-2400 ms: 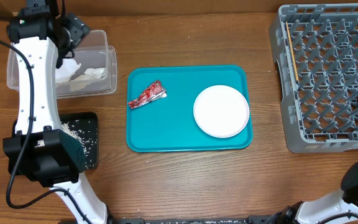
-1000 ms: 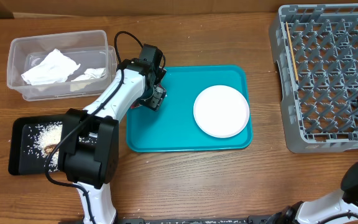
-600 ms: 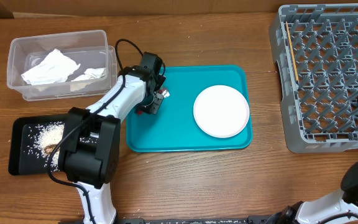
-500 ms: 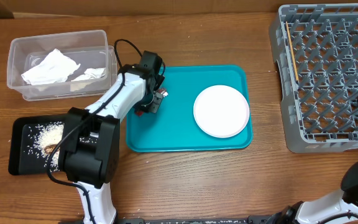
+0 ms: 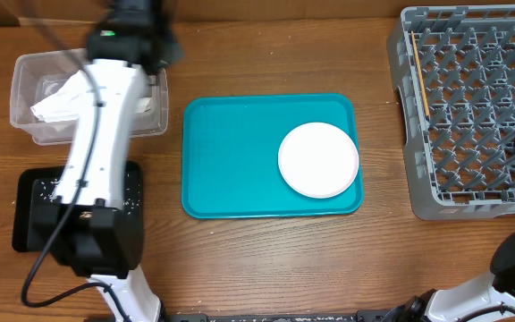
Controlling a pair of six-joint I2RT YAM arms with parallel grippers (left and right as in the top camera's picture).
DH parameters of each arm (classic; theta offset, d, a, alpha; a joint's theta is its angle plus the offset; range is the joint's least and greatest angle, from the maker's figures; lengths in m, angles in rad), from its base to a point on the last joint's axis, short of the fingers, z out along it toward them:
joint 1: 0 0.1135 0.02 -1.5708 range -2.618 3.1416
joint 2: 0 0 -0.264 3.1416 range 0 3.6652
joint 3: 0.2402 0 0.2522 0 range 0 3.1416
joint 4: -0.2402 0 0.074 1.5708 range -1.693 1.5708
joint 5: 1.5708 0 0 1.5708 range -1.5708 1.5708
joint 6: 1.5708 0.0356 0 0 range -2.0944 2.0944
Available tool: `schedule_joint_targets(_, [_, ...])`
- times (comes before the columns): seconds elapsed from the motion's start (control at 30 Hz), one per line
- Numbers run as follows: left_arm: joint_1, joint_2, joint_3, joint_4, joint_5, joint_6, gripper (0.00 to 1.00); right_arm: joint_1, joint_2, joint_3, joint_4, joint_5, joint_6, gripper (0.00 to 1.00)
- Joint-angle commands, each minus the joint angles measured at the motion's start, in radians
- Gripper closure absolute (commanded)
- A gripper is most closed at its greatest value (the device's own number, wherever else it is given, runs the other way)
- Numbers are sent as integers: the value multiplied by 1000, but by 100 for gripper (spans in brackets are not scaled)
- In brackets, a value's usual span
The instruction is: Sort waste into correct bins and load items into the dishwasher
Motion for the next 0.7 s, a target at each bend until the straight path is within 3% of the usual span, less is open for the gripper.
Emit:
schedule_joint_targets(0.0, [156,24,4,-16,74,-318,96,-3,-5,5,6,2,4,0])
schedule_joint_targets(0.07, [210,48,4,-11,137,-360,95,-3,-5,5,5,2,4,0])
schedule_joint_targets(0.1, [236,64,4,-10,173,-370,88,-3,-5,5,6,2,4,0])
schedule_joint_targets(0.17, [268,87,4,-10,216,-370,85,-3,-5,5,6,2,4,0])
schedule_joint_targets(0.23, [298,114,4,-13,250,-369,67,-3,-5,5,5,2,4,0])
schedule_joint_targets(0.27, [311,127,4,-18,266,-370,52,-3,-5,5,6,2,4,0])
schedule_joint_targets(0.33, [329,140,4,-23,290,-369,31,-3,-5,5,5,2,4,0])
schedule_joint_targets(0.37, [338,143,4,-27,304,-368,27,-3,-5,5,5,2,4,0])
schedule_joint_targets(0.67, [394,11,6,-46,532,-175,23,-3,-5,5,6,2,4,0])
